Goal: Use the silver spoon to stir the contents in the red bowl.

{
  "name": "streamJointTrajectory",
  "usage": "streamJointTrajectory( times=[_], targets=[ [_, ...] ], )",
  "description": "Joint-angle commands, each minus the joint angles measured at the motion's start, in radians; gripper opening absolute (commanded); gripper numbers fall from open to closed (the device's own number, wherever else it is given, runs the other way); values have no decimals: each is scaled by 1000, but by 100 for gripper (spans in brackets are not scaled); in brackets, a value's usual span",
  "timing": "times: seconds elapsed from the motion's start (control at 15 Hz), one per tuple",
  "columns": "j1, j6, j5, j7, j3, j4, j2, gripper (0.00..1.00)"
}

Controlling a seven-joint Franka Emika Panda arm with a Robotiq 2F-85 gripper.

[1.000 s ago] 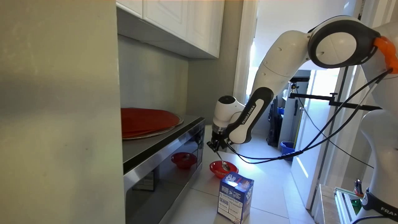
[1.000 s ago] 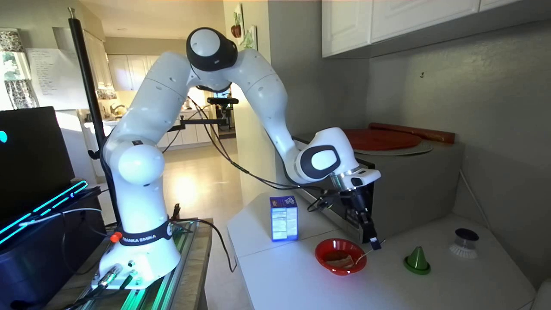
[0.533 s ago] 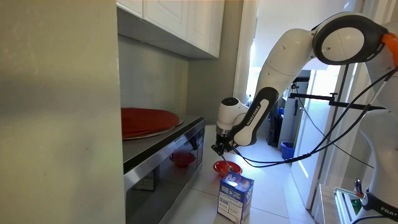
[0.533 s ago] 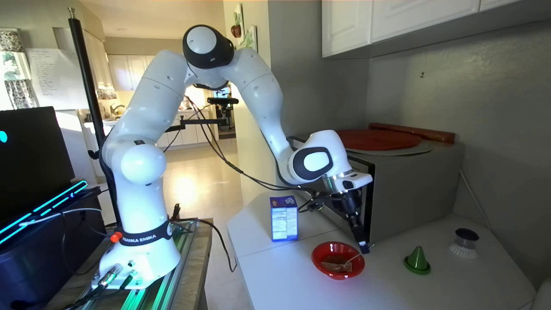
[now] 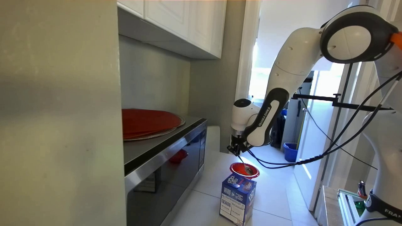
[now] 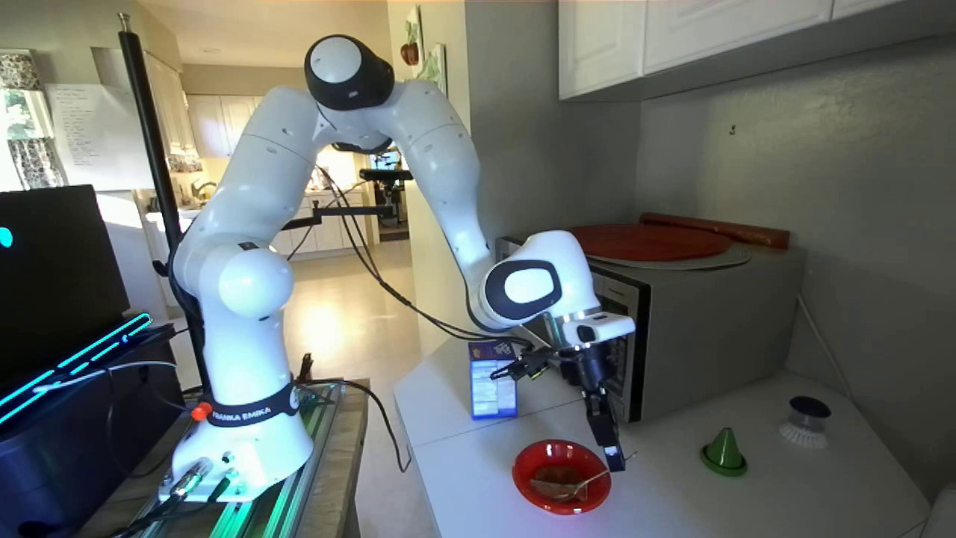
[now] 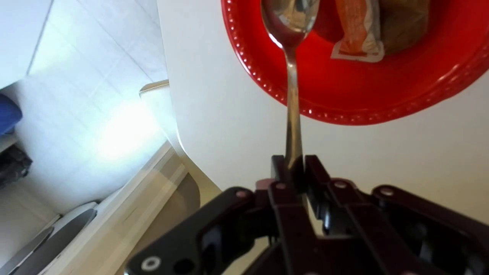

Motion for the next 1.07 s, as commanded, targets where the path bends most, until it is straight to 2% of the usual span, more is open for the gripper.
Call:
streamJointTrajectory(
  times=[0.0,0.27,0.53,0.73,1.0],
  targets=[
    [46,-11,10,-19,-23,-15,-50,4],
    [61,-15,14,-25,13,3,-81,4],
    [47,-6,20,-19,57,19,-76,4],
    [41,-1,15,-9,51,34,-56,4],
    [56,-3,1,10,-4,37,-25,4]
  ],
)
